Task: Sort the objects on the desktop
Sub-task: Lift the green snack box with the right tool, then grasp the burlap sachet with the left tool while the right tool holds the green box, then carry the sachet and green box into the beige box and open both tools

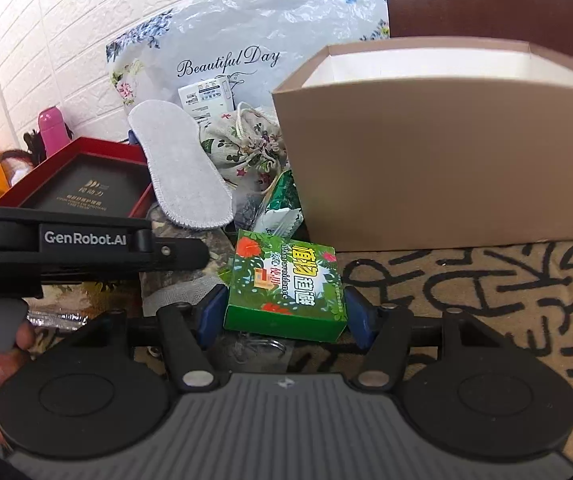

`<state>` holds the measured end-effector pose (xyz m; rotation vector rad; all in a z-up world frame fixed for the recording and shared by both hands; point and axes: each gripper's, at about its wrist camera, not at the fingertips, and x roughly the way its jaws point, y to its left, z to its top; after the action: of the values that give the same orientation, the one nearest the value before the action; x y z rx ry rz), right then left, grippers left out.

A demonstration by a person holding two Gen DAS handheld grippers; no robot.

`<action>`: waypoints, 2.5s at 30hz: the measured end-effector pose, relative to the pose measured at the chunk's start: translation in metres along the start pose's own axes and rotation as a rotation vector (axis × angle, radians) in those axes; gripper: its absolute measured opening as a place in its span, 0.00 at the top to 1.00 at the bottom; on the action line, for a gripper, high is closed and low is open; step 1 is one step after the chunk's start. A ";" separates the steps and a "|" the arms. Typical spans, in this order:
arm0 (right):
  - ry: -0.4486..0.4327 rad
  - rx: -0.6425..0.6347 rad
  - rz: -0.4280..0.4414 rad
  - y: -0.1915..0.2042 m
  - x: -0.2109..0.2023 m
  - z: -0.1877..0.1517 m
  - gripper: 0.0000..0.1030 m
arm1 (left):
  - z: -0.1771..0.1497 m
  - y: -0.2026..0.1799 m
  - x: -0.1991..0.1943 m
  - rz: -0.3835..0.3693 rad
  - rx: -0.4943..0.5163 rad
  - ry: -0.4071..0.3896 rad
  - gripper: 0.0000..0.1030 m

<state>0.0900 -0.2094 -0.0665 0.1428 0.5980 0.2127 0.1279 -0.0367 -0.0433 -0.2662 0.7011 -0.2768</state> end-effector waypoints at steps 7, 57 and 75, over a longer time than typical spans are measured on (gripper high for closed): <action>-0.003 -0.095 -0.033 0.009 -0.037 -0.010 0.41 | -0.021 0.009 -0.035 -0.080 0.047 0.046 0.75; 0.063 -0.096 -0.032 0.009 -0.063 -0.047 0.40 | 0.004 -0.008 -0.002 0.113 -0.036 -0.023 0.49; 0.040 -0.100 -0.053 0.007 -0.071 -0.044 0.43 | -0.006 -0.007 -0.055 0.001 -0.056 -0.051 0.61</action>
<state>0.0071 -0.2164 -0.0626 0.0265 0.6286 0.1938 0.0822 -0.0256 -0.0126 -0.3255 0.6594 -0.2490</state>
